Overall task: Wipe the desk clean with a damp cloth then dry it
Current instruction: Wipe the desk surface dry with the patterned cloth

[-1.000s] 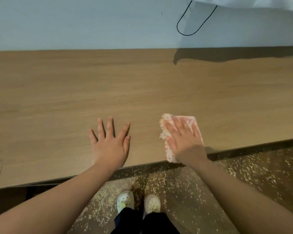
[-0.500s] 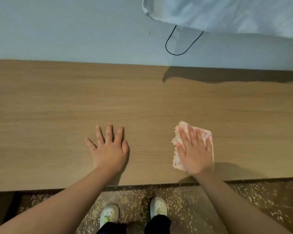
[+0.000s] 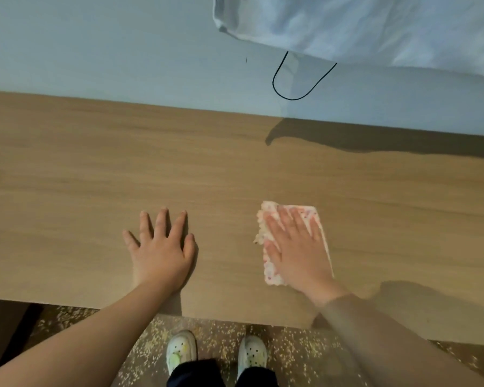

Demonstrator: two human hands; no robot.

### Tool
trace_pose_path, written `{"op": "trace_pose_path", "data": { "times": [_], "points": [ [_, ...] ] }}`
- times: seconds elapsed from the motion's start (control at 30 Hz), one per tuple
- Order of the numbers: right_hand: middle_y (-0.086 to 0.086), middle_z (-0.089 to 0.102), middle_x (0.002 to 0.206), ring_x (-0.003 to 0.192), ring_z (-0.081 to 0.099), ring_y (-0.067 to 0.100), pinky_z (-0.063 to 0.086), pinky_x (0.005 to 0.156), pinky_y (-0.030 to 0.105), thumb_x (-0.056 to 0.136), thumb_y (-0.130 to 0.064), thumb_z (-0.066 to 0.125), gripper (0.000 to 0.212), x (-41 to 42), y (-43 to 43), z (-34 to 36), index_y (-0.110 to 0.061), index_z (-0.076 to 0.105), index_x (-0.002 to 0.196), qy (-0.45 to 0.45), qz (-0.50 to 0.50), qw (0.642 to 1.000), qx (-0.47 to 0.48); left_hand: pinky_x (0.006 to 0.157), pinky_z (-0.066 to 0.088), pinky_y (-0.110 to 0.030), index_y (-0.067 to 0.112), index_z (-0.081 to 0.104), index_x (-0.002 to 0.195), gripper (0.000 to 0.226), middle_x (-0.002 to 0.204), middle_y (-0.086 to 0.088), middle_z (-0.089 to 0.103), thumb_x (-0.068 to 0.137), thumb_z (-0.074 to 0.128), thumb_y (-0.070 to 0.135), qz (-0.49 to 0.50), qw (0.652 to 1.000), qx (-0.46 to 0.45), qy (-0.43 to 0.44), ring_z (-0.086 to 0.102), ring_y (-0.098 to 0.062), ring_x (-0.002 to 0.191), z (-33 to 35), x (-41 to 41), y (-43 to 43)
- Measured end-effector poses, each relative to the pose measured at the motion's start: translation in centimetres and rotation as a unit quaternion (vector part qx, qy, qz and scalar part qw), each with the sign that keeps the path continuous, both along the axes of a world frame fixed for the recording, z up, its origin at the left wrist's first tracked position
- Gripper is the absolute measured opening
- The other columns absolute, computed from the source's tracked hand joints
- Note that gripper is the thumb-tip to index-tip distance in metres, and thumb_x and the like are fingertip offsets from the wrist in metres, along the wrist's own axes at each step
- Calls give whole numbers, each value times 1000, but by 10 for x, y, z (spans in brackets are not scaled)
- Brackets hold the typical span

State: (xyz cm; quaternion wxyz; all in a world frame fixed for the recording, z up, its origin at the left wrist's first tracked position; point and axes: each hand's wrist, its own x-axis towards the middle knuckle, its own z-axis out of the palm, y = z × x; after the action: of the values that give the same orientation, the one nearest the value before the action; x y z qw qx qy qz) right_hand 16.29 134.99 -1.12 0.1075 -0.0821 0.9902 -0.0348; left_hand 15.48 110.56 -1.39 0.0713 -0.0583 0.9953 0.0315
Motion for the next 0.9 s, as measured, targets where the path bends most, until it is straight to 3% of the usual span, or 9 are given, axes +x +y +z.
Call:
{"op": "trace_pose_path", "data": {
  "times": [0.1,0.17,0.3,0.4,0.47,0.53,0.6,0.8,0.9],
  "points": [
    [-3,-12,157,143,-13,19,-6,115,48,96,-47,4,55,-20,23,-1,-34,-9,147,4,-225,974,-9,110,4,-57,38,20,145,55,156,-1,15,91,15,50,5,1000,7,11,-1,-31,143,0,0,0],
    [-2,-5,157,143,-9,21,-5,114,52,95,-47,6,56,-15,-4,4,-34,-3,148,22,-246,968,-36,110,3,-56,38,19,144,52,155,-1,15,93,20,49,7,1000,12,9,-1,-30,143,0,0,0],
    [-2,1,156,141,-9,27,-14,110,56,96,-48,7,54,27,-88,4,-33,2,148,41,66,996,-45,111,3,-56,38,22,144,49,155,0,18,96,20,44,8,999,26,22,0,-30,143,-2,0,-2],
    [-4,3,155,141,-4,22,-8,112,55,97,-48,23,57,11,-74,1,-35,0,146,54,177,983,-16,109,6,-58,36,33,141,56,151,-3,28,90,13,44,9,999,31,34,10,-33,141,-4,0,-2],
    [-5,7,156,143,4,21,0,113,50,94,-44,38,65,-15,-37,-4,-34,3,148,67,64,996,18,108,8,-59,34,35,141,62,150,-4,31,86,8,46,4,999,25,31,12,-35,141,-4,-1,-3],
    [-5,-1,157,144,-1,20,-2,114,48,97,-45,23,56,-36,-10,-1,-35,0,148,40,-140,989,5,108,7,-59,34,34,141,65,150,-4,31,85,5,46,2,999,19,27,12,-35,141,-5,0,-3],
    [-4,-10,157,143,-10,20,-6,114,50,97,-46,10,54,-37,-19,3,-34,-6,147,14,-204,979,-22,107,8,-60,34,35,141,62,149,-5,32,87,7,46,6,999,22,28,13,-35,140,-3,0,-3],
    [-8,-15,151,141,-17,20,-17,110,48,97,-52,11,53,5,-96,12,-37,-9,144,9,206,978,-38,106,8,-61,33,36,140,62,148,-6,34,87,6,47,-1,1000,18,24,15,-36,140,-4,-1,-4],
    [-4,12,155,143,10,20,7,113,51,95,-42,32,55,-40,-61,-1,-34,15,147,83,123,989,-4,105,12,-62,30,44,136,62,143,-9,41,86,11,45,-1,999,22,28,23,-38,137,-5,-1,-3]
  ]
}}
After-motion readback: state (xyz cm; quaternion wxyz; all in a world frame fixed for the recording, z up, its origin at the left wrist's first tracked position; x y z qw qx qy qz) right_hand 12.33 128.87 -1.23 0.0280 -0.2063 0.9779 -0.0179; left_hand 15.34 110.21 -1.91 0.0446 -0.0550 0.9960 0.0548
